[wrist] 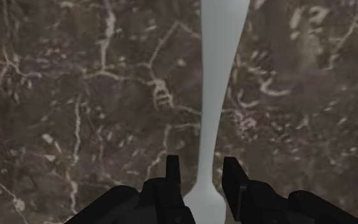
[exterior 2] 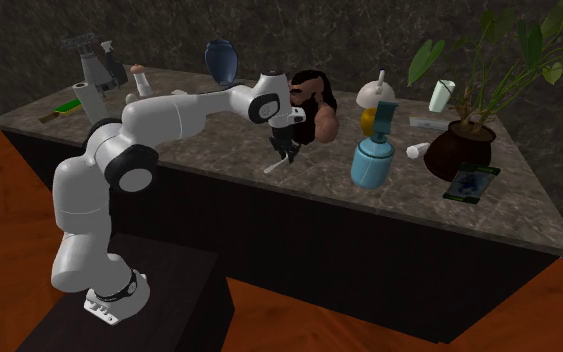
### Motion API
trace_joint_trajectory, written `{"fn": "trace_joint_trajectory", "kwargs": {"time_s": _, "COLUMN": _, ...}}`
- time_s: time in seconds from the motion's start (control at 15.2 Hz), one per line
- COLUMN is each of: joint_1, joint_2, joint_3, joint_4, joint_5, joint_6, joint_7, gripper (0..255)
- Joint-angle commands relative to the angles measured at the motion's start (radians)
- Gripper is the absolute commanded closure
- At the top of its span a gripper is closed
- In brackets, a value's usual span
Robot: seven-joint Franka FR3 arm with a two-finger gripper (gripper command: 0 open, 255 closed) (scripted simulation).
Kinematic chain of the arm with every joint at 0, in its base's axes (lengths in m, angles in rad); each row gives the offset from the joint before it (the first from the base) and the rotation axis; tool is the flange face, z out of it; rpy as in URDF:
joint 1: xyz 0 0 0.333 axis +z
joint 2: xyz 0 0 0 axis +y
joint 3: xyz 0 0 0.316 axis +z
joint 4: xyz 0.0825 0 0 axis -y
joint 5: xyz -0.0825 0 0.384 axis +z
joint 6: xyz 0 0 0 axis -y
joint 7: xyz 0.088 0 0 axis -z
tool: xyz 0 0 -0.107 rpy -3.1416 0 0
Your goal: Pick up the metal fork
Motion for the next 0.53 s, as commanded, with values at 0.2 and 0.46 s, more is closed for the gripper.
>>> {"fn": "trace_joint_trajectory", "kwargs": {"time_s": 0.2, "joint_1": 0.000, "joint_2": 0.000, "joint_3": 0.000, "joint_4": -0.003, "joint_5": 0.000, "joint_6": 0.000, "joint_7": 0.000, "gripper": 255}}
{"fn": "trace_joint_trajectory", "kwargs": {"time_s": 0.46, "joint_1": 0.006, "joint_2": 0.005, "joint_3": 0.001, "joint_4": 0.045, "joint_5": 0.001, "joint_6": -0.043, "joint_7": -0.003, "gripper": 255}}
